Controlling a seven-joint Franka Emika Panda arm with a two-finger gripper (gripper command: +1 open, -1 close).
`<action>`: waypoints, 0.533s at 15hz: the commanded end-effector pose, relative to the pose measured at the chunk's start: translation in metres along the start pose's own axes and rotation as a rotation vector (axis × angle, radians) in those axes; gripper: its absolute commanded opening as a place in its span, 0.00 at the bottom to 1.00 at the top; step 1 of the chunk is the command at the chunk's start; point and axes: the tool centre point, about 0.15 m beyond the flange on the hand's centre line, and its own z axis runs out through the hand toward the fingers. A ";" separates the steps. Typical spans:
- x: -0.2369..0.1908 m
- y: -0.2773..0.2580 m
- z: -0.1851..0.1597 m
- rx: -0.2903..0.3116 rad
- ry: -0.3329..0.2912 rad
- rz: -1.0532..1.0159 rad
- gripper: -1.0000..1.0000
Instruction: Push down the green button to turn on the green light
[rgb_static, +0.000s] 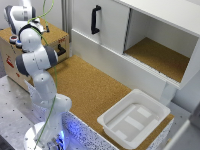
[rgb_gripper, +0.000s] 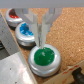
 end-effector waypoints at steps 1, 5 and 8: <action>-0.007 -0.015 0.016 -0.019 -0.020 0.006 0.00; -0.006 -0.007 0.040 0.007 -0.043 0.016 0.00; -0.008 0.003 0.048 0.029 -0.019 0.053 0.00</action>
